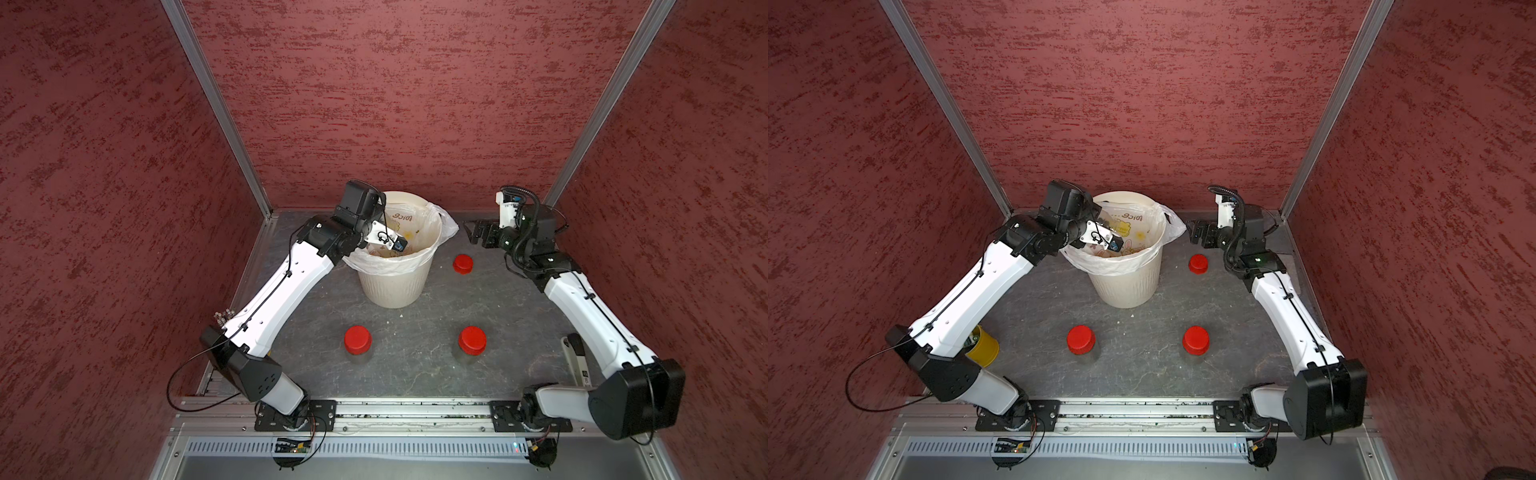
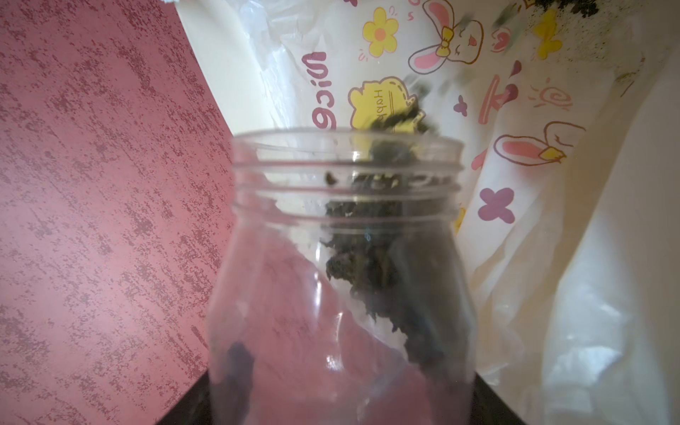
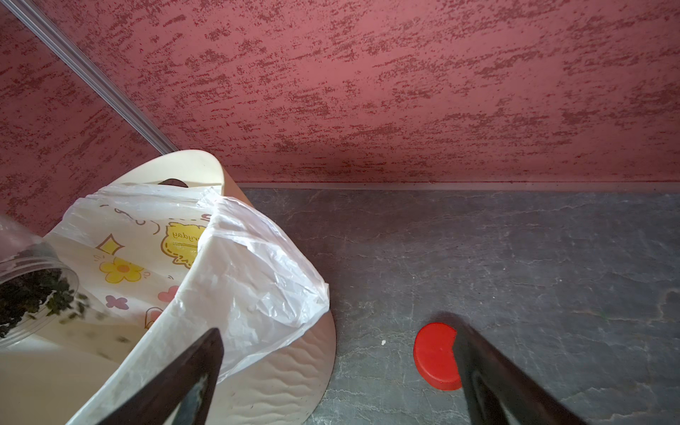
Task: Empty moldy tea leaves from jars
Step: Pour the moldy tea leaves from the jar into the trash bin.
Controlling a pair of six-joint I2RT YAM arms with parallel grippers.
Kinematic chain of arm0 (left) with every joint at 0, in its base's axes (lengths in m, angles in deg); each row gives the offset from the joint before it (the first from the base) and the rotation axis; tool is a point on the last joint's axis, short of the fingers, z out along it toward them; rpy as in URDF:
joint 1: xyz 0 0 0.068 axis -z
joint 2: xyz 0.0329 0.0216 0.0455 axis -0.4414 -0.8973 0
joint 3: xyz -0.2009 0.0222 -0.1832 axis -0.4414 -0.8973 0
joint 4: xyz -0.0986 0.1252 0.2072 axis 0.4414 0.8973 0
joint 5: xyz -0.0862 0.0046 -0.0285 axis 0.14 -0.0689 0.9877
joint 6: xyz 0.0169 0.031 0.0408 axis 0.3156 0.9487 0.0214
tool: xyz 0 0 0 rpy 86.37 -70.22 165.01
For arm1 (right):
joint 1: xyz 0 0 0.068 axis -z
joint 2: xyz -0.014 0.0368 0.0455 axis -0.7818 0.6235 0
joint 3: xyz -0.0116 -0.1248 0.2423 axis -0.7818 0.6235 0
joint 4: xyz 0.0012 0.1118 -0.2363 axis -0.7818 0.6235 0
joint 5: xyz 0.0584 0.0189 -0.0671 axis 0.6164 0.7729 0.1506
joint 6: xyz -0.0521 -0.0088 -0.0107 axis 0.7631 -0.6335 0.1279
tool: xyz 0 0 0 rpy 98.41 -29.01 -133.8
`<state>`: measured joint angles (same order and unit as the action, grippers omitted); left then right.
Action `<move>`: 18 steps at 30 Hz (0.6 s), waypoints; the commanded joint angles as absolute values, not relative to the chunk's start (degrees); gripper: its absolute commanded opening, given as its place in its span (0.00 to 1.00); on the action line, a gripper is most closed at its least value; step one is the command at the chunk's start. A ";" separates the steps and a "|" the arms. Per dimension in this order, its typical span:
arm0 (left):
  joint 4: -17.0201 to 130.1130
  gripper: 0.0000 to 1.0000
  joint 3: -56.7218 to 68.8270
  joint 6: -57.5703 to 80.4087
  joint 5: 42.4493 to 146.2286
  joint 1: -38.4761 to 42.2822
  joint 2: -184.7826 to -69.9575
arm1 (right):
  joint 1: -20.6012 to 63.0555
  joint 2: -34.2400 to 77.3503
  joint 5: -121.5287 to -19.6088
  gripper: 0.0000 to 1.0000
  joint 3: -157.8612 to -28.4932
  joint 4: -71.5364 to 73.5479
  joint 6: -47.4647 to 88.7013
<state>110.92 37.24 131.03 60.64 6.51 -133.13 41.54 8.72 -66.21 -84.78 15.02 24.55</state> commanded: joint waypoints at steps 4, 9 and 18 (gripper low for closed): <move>109.63 0.66 37.50 131.90 60.49 6.33 -132.33 | 41.94 7.44 -65.60 0.99 -87.93 14.37 24.86; 109.32 0.66 33.06 130.94 60.75 5.80 -131.38 | 42.00 7.64 -64.90 0.99 -87.94 14.34 24.73; 109.32 0.66 35.42 132.05 60.62 6.16 -131.15 | 42.02 7.22 -64.64 0.99 -87.76 13.86 24.38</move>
<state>109.52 36.74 130.96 60.66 6.38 -131.97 41.54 8.59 -65.55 -86.33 15.04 24.55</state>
